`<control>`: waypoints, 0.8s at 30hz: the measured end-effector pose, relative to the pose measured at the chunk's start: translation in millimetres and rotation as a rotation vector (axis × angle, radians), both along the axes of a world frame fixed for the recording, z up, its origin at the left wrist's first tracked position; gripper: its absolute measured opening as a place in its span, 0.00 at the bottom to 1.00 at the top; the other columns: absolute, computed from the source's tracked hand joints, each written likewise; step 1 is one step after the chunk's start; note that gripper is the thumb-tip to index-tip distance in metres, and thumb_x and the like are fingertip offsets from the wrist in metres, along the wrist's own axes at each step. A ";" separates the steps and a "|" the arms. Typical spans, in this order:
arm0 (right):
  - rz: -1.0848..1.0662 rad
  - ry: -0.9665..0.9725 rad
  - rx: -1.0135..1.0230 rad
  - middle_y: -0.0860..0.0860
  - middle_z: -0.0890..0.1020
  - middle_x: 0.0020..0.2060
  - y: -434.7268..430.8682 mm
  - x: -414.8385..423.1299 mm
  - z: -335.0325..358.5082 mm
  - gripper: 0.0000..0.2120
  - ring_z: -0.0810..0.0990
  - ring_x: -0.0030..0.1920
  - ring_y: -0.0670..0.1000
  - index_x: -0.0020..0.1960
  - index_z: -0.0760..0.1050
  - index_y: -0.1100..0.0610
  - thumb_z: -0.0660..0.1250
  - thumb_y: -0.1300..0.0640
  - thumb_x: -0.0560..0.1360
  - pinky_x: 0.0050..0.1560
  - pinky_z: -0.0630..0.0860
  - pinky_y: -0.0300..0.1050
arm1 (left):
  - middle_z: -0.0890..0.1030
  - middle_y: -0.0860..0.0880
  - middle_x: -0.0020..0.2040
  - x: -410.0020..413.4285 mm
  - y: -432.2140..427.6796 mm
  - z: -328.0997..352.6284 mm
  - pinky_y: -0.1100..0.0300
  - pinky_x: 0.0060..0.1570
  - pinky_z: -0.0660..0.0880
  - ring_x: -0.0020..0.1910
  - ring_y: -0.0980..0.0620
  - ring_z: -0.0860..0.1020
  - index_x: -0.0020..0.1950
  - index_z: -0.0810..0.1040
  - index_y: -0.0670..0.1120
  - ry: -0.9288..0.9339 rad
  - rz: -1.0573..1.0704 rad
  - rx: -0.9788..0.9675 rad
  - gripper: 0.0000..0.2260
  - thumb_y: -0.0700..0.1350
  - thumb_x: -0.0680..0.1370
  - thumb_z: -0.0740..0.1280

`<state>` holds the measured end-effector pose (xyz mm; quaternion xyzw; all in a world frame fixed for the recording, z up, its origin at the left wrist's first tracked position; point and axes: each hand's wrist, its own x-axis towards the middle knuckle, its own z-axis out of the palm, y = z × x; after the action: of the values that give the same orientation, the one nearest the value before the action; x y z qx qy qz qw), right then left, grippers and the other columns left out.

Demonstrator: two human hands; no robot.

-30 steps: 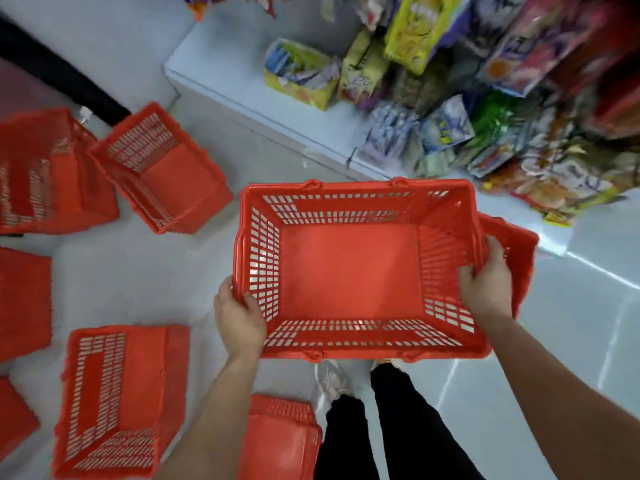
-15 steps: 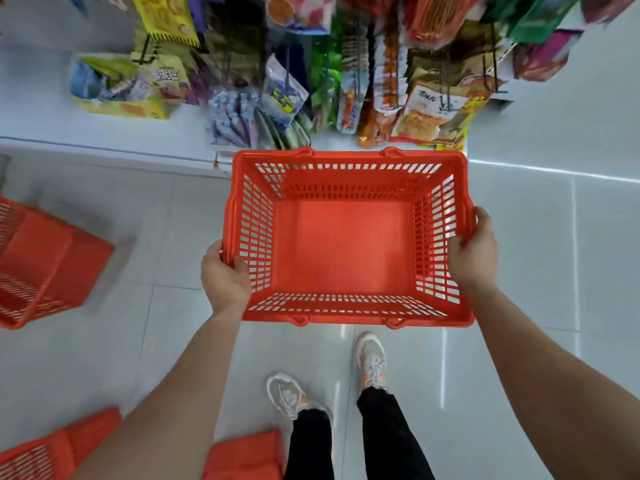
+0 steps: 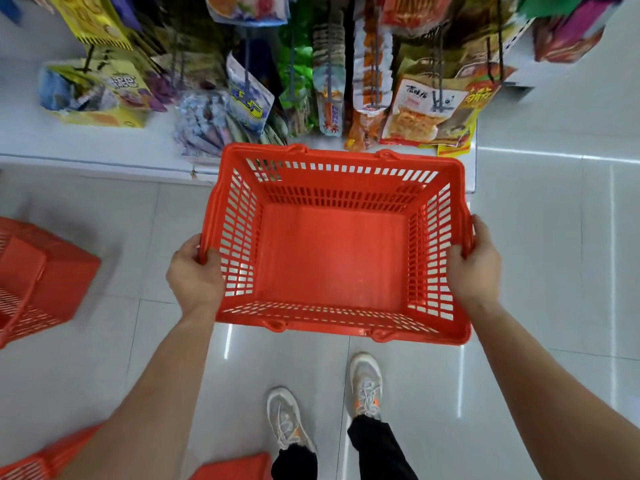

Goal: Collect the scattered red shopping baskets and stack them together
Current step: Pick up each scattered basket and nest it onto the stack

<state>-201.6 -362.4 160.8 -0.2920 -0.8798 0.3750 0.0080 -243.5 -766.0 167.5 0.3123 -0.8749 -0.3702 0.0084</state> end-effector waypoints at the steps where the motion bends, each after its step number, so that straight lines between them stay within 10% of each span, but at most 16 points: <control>1: 0.002 -0.001 -0.009 0.53 0.81 0.61 0.8 1.3 1.4 0.26 0.80 0.56 0.55 0.74 0.65 0.51 0.59 0.61 0.76 0.58 0.73 0.43 | 0.80 0.62 0.43 0.3 1.8 3.9 0.78 0.33 0.68 0.35 0.68 0.79 0.58 0.82 0.54 0.000 0.004 0.025 0.09 0.47 0.80 0.66; 12: -0.009 0.079 -0.027 0.43 0.82 0.46 10.4 4.5 6.4 0.19 0.79 0.41 0.45 0.64 0.70 0.49 0.57 0.61 0.76 0.47 0.74 0.44 | 0.82 0.65 0.43 2.8 -4.8 5.0 0.69 0.39 0.76 0.40 0.63 0.83 0.60 0.82 0.55 0.068 0.001 0.062 0.11 0.47 0.79 0.67; 19: 0.019 0.131 -0.016 0.35 0.77 0.50 7.5 -6.7 -4.2 0.25 0.76 0.46 0.32 0.68 0.65 0.43 0.58 0.63 0.76 0.48 0.65 0.22 | 0.80 0.66 0.43 -1.4 -2.5 -17.1 0.63 0.41 0.78 0.40 0.62 0.82 0.62 0.80 0.56 0.005 0.006 0.073 0.11 0.49 0.81 0.66; 24: 0.030 0.057 -0.025 0.45 0.81 0.55 6.4 -9.7 -49.5 0.26 0.77 0.52 0.48 0.68 0.64 0.40 0.58 0.63 0.76 0.53 0.70 0.40 | 0.82 0.57 0.47 21.6 0.7 -67.9 0.52 0.51 0.81 0.43 0.54 0.82 0.63 0.79 0.53 -0.078 0.018 0.073 0.12 0.46 0.81 0.65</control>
<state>-211.3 -356.0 111.2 -0.2681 -0.8787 0.3943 0.0239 -221.9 -765.3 99.7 0.3343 -0.8575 -0.3895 -0.0339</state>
